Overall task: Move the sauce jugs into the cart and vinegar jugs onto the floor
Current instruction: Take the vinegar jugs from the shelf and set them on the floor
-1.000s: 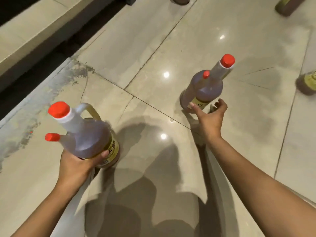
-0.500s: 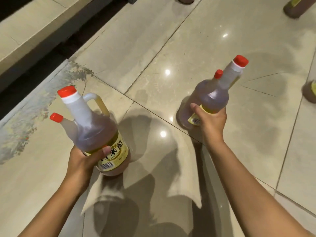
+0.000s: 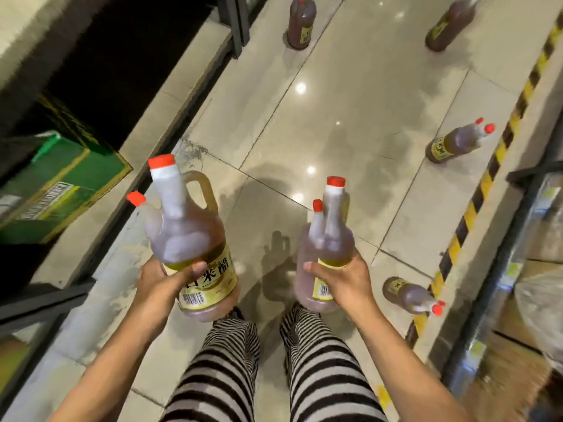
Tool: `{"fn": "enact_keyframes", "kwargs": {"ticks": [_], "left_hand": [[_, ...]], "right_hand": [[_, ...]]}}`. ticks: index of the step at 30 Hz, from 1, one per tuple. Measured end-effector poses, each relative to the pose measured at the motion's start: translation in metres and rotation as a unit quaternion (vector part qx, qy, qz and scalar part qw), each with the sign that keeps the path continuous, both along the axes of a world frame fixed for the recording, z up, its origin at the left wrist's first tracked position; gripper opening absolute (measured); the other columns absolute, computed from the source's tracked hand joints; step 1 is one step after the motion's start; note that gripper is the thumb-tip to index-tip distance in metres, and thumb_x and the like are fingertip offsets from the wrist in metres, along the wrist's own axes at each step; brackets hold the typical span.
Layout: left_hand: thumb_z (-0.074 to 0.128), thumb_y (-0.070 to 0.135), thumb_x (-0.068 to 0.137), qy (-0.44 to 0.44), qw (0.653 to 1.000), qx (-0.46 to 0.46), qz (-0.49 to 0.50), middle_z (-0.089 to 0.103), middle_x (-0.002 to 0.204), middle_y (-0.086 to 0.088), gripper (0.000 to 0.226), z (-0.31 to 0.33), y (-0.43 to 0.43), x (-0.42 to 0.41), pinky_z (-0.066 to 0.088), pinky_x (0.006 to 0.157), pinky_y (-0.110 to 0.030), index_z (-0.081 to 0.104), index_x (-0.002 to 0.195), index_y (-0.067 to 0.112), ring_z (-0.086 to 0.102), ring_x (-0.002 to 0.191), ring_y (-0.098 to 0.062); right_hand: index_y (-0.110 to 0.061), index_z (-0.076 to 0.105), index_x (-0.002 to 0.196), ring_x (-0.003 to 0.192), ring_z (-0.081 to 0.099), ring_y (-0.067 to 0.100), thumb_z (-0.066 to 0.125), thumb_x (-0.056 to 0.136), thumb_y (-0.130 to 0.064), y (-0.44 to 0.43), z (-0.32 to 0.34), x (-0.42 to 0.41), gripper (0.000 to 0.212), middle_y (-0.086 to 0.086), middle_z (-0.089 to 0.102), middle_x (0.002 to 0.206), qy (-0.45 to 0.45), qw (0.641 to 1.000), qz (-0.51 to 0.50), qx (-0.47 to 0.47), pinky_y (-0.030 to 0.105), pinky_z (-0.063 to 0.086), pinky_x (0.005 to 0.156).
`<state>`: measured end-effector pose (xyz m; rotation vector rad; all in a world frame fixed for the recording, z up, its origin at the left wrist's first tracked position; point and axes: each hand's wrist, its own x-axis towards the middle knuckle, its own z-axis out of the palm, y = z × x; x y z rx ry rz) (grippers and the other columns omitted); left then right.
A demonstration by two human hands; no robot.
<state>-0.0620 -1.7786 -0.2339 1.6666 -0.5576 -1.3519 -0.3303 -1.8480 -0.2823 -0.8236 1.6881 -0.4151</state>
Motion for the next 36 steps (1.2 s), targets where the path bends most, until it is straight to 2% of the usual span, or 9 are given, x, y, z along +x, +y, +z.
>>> {"fn": "enact_keyframes", "kwargs": {"ticks": [5, 7, 10, 13, 16, 26, 31, 33, 36], "left_hand": [[0.060, 0.014, 0.067, 0.023, 0.999, -0.014, -0.023, 0.074, 0.088, 0.008, 0.035, 0.163, 0.014, -0.047, 0.056, 0.072, -0.023, 0.067, 0.100, 0.024, 0.070, 0.082, -0.009], [0.057, 0.012, 0.069, 0.036, 0.999, -0.015, -0.028, 0.074, 0.091, 0.008, 0.040, 0.211, 0.017, -0.066, 0.056, 0.072, -0.023, 0.059, 0.108, 0.020, 0.069, 0.084, -0.009], [0.059, 0.013, 0.069, 0.082, 0.996, -0.002, -0.038, 0.073, 0.095, 0.001, 0.045, 0.274, 0.020, -0.091, 0.057, 0.074, -0.028, 0.057, 0.113, 0.018, 0.069, 0.088, -0.016], [0.081, 0.032, 0.055, 0.110, 0.992, 0.006, -0.057, 0.073, 0.096, -0.007, 0.070, 0.314, 0.019, -0.109, 0.058, 0.070, -0.031, 0.056, 0.117, 0.011, 0.070, 0.085, -0.022], [0.087, 0.056, 0.037, 0.122, 0.989, 0.010, -0.081, 0.066, 0.109, -0.023, 0.111, 0.343, 0.015, -0.122, 0.057, 0.074, -0.041, 0.050, 0.126, 0.002, 0.067, 0.093, -0.036], [0.085, 0.059, 0.039, 0.168, 0.953, -0.007, -0.253, 0.068, 0.107, -0.023, 0.105, 0.395, 0.012, -0.131, 0.057, 0.075, -0.043, 0.054, 0.123, 0.004, 0.067, 0.092, -0.037], [0.087, 0.059, 0.038, 0.183, 0.904, 0.002, -0.387, 0.069, 0.106, -0.021, 0.104, 0.409, 0.024, -0.114, 0.056, 0.081, -0.046, 0.057, 0.121, 0.003, 0.067, 0.094, -0.037], [0.089, 0.054, 0.038, 0.189, 0.885, 0.012, -0.425, 0.064, 0.112, -0.028, 0.107, 0.415, 0.034, -0.111, 0.053, 0.086, -0.051, 0.054, 0.123, 0.000, 0.063, 0.099, -0.043], [0.091, 0.051, 0.034, 0.191, 0.853, 0.031, -0.485, 0.064, 0.111, -0.030, 0.112, 0.423, 0.053, -0.115, 0.057, 0.075, -0.043, 0.052, 0.125, -0.003, 0.066, 0.091, -0.038]], "right_hand": [[-0.012, 0.059, 0.118, 0.093, 0.066, 0.012, 0.088, 0.051, -0.026, 0.034, 0.179, -0.014, 0.075, 0.000, 0.069, 0.107, -0.036, 0.999, -0.005, -0.020, 0.017, 0.052, 0.074], [-0.017, 0.062, 0.113, 0.090, 0.067, 0.010, 0.083, 0.043, -0.036, 0.047, 0.232, -0.021, 0.076, -0.003, 0.071, 0.102, -0.057, 0.998, -0.011, -0.013, 0.024, 0.054, 0.075], [-0.019, 0.066, 0.103, 0.086, 0.068, 0.016, 0.082, 0.045, -0.029, 0.063, 0.307, -0.039, 0.061, 0.000, 0.073, 0.095, -0.120, 0.992, -0.049, -0.006, 0.032, 0.055, 0.074], [-0.021, 0.067, 0.100, 0.089, 0.068, 0.025, 0.081, 0.044, -0.035, 0.075, 0.357, -0.056, 0.059, 0.004, 0.074, 0.094, -0.164, 0.983, -0.078, -0.020, 0.041, 0.055, 0.079], [-0.021, 0.065, 0.099, 0.082, 0.069, 0.014, 0.079, 0.044, -0.035, 0.083, 0.396, -0.071, 0.059, -0.002, 0.074, 0.088, -0.188, 0.974, -0.106, -0.063, 0.028, 0.055, 0.070], [-0.023, 0.064, 0.101, 0.084, 0.069, 0.009, 0.080, 0.048, -0.029, 0.147, 0.466, -0.072, 0.056, -0.006, 0.074, 0.089, -0.141, 0.934, -0.279, -0.174, 0.021, 0.053, 0.069], [-0.012, 0.064, 0.107, 0.083, 0.070, 0.019, 0.081, 0.044, -0.036, 0.212, 0.481, -0.034, 0.069, 0.005, 0.074, 0.094, -0.100, 0.877, -0.428, -0.194, 0.034, 0.055, 0.073], [-0.011, 0.067, 0.098, 0.078, 0.069, 0.020, 0.081, 0.043, -0.034, 0.240, 0.488, -0.018, 0.061, 0.006, 0.074, 0.088, -0.102, 0.846, -0.486, -0.197, 0.031, 0.053, 0.069], [-0.013, 0.066, 0.089, 0.064, 0.069, 0.012, 0.079, 0.061, -0.012, 0.282, 0.499, 0.000, 0.031, -0.001, 0.074, 0.074, -0.104, 0.806, -0.542, -0.214, 0.022, 0.053, 0.055]]}}
